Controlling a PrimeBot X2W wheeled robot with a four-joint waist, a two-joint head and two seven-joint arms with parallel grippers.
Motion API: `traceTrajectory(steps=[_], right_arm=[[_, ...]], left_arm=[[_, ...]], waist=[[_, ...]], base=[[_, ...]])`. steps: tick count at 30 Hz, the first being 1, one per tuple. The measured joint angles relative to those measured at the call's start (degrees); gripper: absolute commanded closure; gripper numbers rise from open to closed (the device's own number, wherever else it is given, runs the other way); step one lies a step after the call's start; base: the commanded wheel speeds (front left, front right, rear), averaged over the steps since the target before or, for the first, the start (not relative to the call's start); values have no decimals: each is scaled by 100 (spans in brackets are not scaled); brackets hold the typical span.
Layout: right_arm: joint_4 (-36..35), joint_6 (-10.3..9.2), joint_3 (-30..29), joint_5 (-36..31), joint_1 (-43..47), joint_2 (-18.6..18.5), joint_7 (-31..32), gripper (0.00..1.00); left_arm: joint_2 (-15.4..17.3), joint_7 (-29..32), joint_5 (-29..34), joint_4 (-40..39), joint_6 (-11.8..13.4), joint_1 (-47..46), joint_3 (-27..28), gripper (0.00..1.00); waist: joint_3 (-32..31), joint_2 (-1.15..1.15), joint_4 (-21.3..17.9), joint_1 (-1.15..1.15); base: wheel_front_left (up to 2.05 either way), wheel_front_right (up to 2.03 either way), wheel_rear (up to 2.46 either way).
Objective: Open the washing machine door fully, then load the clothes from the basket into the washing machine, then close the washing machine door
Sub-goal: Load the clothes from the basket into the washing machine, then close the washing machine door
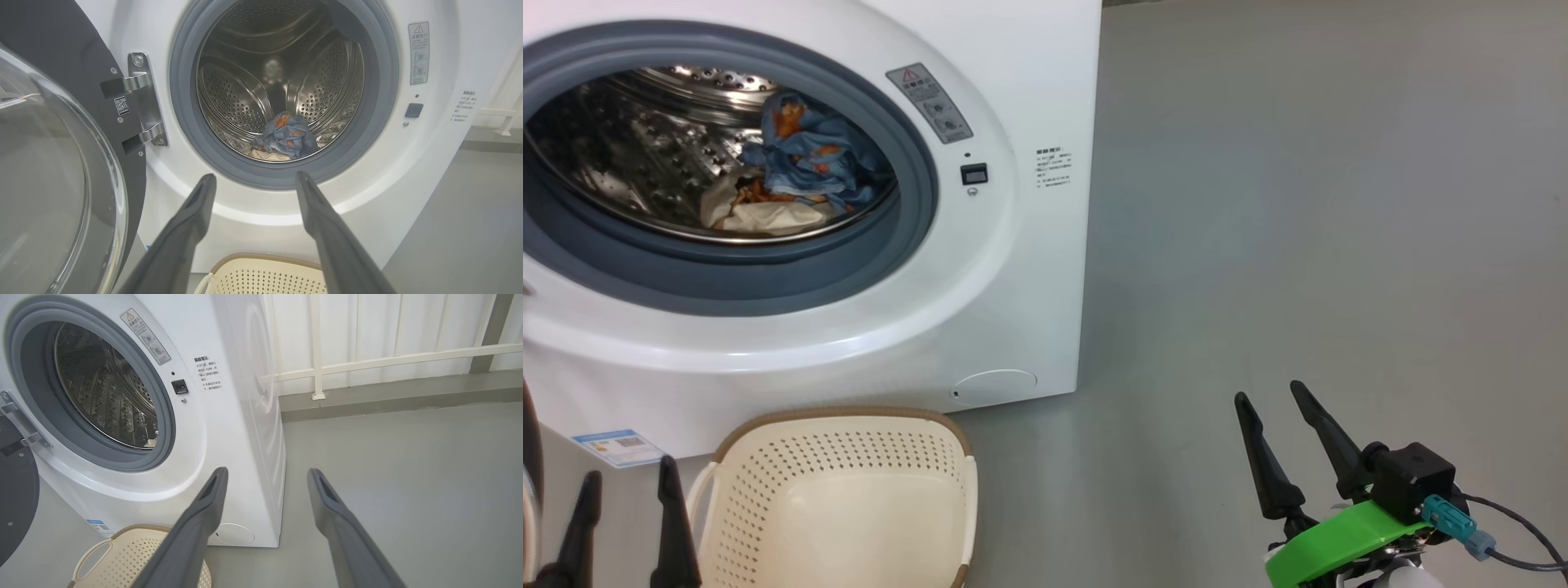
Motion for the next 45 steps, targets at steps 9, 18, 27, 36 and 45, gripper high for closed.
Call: traceTrajectory(steps=[9,18,27,36,45], right_arm=[[-34,0,-55,-66,3,1,0,0],[-24,0,-52,-65,60,1,0,0],[-18,0,-48,-109,146,2,0,0],[-34,0,-52,-113,146,2,0,0],[-34,0,-52,-116,146,2,0,0]], left_arm=[[-101,4,96,7,0,223,15,0],[-162,4,124,96,-4,333,-4,0],[-175,5,193,57,-10,424,-16,0],[-177,5,193,51,-59,424,-5,0],[-186,4,231,51,-59,423,-4,0]], waist=[[-109,0,108,0],[-284,0,149,0],[-329,0,148,0],[-337,0,157,0],[-336,0,139,0]], base=[[0,0,0],[0,0,0],[0,0,0],[0,0,0],[0,0,0]])
